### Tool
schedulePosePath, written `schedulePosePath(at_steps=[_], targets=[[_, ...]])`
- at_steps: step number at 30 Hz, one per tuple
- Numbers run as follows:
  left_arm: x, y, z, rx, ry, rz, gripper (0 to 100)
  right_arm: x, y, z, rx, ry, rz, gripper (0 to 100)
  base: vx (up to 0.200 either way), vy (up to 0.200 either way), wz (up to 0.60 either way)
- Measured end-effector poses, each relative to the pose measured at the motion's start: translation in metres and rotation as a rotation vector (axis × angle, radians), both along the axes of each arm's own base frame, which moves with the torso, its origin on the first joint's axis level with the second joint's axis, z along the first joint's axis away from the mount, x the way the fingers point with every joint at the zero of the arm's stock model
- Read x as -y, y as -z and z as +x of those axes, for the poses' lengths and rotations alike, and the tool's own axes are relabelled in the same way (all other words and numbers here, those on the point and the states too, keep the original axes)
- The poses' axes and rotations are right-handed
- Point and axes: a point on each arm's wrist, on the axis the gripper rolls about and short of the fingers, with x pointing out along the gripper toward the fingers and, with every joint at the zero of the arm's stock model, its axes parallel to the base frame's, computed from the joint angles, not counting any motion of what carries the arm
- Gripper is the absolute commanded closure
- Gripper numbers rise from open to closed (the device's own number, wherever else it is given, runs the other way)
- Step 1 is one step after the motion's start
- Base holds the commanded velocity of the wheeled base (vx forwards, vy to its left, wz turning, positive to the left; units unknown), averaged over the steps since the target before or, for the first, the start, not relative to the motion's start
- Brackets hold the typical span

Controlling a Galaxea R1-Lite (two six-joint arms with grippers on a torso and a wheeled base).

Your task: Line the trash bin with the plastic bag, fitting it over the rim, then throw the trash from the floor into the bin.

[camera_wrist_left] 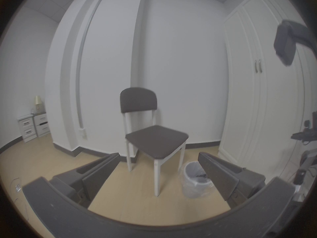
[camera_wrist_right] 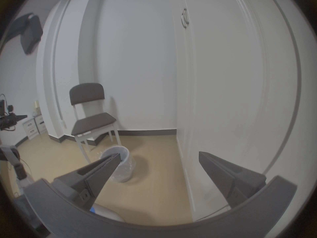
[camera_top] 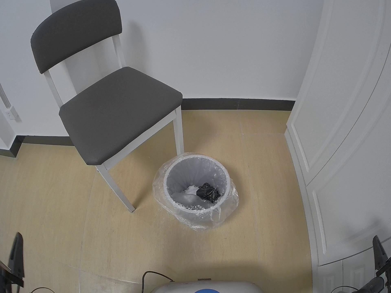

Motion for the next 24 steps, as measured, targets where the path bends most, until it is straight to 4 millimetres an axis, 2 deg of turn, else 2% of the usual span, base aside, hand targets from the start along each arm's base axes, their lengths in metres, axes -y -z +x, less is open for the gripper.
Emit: schedulePosePath(at_steps=[4, 8, 11, 14, 21, 24], targets=[[-0.002, 0.037, 0.005, -0.086, -0.091, -0.014, 0, 0.001, 0.019, 0.004, -0.003, 0.035, -0.021, 0, 0.0, 0.0, 0.0], [-0.003, 0.055, 0.005, -0.127, -0.145, -0.054, 0, -0.001, 0.026, 0.006, 0.001, -0.013, -0.075, 0, 0.0, 0.0, 0.0], [-0.004, 0.061, 0.005, -0.164, -0.154, -0.066, 0, -0.002, 0.027, 0.006, 0.008, -0.082, -0.097, 0, 0.0, 0.0, 0.0], [-0.003, 0.062, 0.004, -0.168, -0.131, -0.064, 0, -0.002, 0.028, 0.006, 0.007, -0.081, -0.08, 0, 0.0, 0.0, 0.0], [-0.002, 0.063, 0.004, -0.161, -0.065, -0.009, 0, 0.003, 0.028, 0.006, 0.007, 0.147, 0.061, 0, 0.0, 0.0, 0.0], [-0.001, 0.064, 0.004, -0.158, -0.055, 0.002, 0, 0.004, 0.028, 0.005, 0.009, 0.191, 0.054, 0, 0.0, 0.0, 0.0]])
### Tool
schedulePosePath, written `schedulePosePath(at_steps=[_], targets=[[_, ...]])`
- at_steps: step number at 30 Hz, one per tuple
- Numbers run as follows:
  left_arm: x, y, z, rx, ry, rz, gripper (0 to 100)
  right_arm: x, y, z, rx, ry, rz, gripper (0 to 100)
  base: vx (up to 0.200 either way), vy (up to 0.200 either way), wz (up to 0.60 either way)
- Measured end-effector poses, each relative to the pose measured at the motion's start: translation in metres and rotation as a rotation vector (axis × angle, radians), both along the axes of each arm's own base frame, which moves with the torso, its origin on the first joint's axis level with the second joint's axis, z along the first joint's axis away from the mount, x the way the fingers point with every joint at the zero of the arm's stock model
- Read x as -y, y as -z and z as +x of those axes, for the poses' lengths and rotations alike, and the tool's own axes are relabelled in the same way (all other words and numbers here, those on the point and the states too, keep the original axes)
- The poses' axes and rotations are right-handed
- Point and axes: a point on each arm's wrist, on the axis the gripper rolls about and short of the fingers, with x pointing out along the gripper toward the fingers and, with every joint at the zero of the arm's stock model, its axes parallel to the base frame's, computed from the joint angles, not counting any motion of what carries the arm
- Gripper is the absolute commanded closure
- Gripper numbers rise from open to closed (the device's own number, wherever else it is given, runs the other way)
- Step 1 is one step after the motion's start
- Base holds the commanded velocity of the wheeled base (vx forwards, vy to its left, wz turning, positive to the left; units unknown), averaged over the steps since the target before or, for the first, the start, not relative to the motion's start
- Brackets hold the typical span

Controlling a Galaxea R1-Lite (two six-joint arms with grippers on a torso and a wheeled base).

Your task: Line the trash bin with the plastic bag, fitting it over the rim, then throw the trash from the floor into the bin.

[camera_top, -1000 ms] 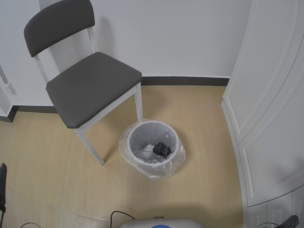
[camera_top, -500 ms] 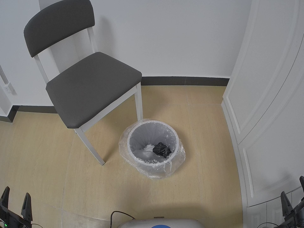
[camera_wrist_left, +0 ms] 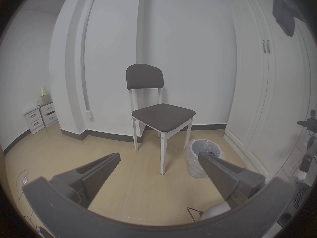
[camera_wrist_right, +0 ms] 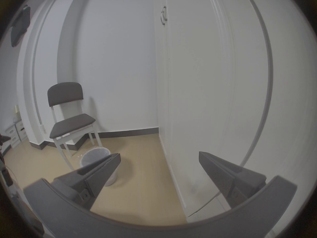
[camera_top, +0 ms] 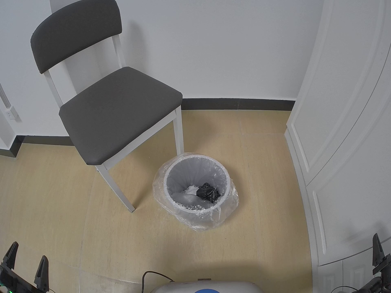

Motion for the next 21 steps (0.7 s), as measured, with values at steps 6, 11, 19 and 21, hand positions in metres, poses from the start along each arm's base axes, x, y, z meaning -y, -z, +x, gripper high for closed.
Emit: schedulePosePath(at_steps=[6, 11, 19, 21], targets=[[0.0003, -0.0005, 0.0001, 0.008, 0.014, 0.012, 0, -0.0032, 0.0, 0.0004, -0.009, -0.139, -0.082, 0, 0.0, 0.0, 0.0], [0.0004, -0.0008, 0.0001, 0.011, 0.02, 0.018, 0, -0.0053, 0.0025, 0.0004, -0.029, -0.235, -0.079, 0, 0.0, 0.0, 0.0], [0.0007, -0.0014, 0.0001, 0.016, 0.03, 0.03, 0, -0.0036, 0.0048, 0.0006, -0.053, -0.156, -0.053, 0, 0.0, 0.0, 0.0], [0.0007, -0.0014, 0.0001, 0.016, 0.031, 0.028, 0, -0.0036, 0.0049, 0.0006, -0.055, -0.156, -0.053, 0, 0.0, 0.0, 0.0]])
